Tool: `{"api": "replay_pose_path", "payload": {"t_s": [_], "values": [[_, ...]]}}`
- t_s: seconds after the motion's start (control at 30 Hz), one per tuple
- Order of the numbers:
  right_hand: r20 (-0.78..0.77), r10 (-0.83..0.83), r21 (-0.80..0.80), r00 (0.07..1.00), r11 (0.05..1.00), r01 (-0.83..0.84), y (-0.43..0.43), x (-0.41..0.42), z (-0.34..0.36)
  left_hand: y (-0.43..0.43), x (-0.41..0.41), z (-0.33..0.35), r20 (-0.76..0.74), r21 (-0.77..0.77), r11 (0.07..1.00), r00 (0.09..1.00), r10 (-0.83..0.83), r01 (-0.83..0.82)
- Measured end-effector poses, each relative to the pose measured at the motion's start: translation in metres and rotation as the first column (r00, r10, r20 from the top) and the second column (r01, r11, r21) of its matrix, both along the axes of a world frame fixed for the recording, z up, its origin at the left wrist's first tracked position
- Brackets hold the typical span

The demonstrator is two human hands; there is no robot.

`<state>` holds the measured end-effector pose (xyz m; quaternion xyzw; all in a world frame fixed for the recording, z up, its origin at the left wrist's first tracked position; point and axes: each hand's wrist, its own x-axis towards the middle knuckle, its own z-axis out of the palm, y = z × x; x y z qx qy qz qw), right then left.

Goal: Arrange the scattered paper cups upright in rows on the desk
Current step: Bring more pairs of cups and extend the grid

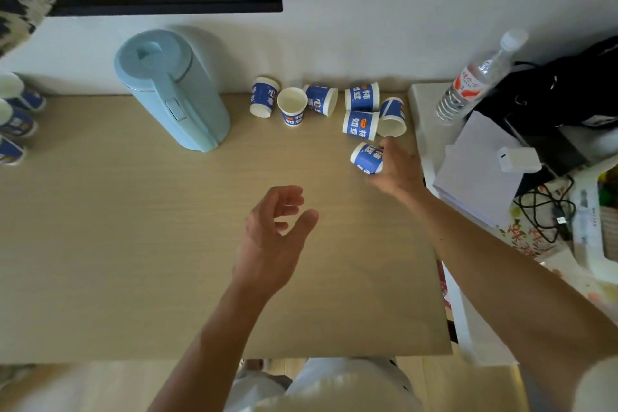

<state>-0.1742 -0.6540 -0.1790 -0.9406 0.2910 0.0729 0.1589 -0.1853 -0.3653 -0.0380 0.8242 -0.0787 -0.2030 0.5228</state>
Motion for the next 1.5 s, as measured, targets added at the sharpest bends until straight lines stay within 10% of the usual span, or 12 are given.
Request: {"api": "replay_pose_path", "payload": {"t_s": [0.47, 0.77, 0.9, 1.0, 1.33, 1.5], "values": [[0.152, 0.320, 0.506, 0.935, 0.788, -0.351, 0.061, 0.002, 0.118, -0.045, 0.018, -0.027, 0.226, 0.327, 0.920, 0.928, -0.297, 0.215], [0.181, 0.193, 0.750, 0.964, 0.608, -0.263, 0.041, 0.025, 0.118, -0.038, 0.029, -0.043, 0.202, 0.175, 0.983, 0.976, -0.086, 0.050], [0.160, 0.167, 0.181, 0.973, 0.964, -0.195, 0.008, 0.071, 0.073, -0.028, 0.027, -0.045, 0.166, 0.135, 0.991, 0.986, 0.004, -0.026], [-0.143, 0.324, -0.256, 0.935, 0.901, -0.351, 0.000, 0.097, 0.043, -0.020, 0.022, -0.045, 0.153, 0.121, 0.991, 0.988, 0.029, -0.048], [-0.440, 0.370, -0.475, 0.819, 0.678, -0.561, 0.009, 0.127, 0.008, 0.006, 0.016, -0.047, 0.161, 0.076, 0.985, 0.977, 0.141, -0.154], [-0.285, 0.482, -0.448, 0.828, 0.697, -0.560, 0.016, 0.131, 0.007, 0.014, 0.011, -0.048, 0.166, 0.075, 0.980, 0.971, 0.173, -0.187]]}}
